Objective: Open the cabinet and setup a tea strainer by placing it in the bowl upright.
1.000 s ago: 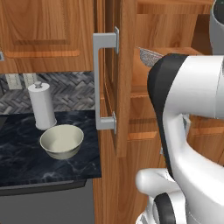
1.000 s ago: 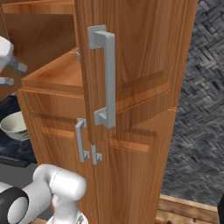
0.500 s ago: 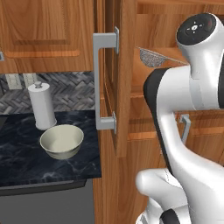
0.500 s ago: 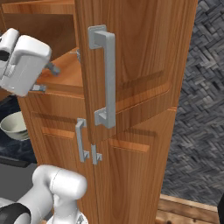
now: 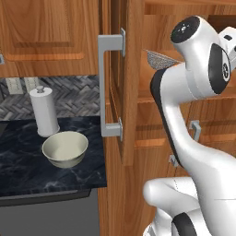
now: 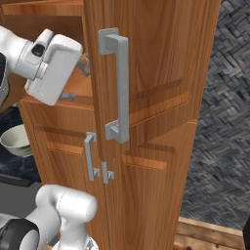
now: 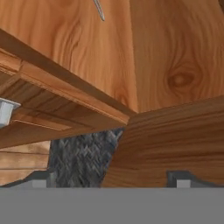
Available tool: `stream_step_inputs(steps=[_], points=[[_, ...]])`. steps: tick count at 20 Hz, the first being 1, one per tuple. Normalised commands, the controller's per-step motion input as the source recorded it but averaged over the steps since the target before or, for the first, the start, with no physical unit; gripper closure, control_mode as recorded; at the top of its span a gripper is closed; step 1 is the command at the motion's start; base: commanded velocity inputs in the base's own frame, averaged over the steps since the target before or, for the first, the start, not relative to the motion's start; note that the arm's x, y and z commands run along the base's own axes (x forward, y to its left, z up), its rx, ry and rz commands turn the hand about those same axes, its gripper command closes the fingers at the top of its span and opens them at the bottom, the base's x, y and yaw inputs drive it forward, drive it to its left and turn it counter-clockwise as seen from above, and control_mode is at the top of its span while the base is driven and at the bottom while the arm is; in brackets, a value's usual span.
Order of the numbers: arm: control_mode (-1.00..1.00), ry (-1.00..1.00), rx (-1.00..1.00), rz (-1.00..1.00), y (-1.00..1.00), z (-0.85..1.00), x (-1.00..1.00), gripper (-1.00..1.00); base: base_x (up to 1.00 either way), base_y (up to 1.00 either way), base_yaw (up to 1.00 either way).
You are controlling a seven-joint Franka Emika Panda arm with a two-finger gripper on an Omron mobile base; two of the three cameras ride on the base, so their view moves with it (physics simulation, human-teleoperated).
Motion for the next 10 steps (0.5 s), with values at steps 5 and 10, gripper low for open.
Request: stream_step_inputs(steps=[5,10], points=[[-1.0,0.08,-0.14,-0.06,-0.72,0.0,0.02,-1.0,0.0,0.0,0.0],[-1.0,0.01,-0.05,-0.07,-0.99,0.0,-0.14,-1.0,0.0,0.0,0.0]])
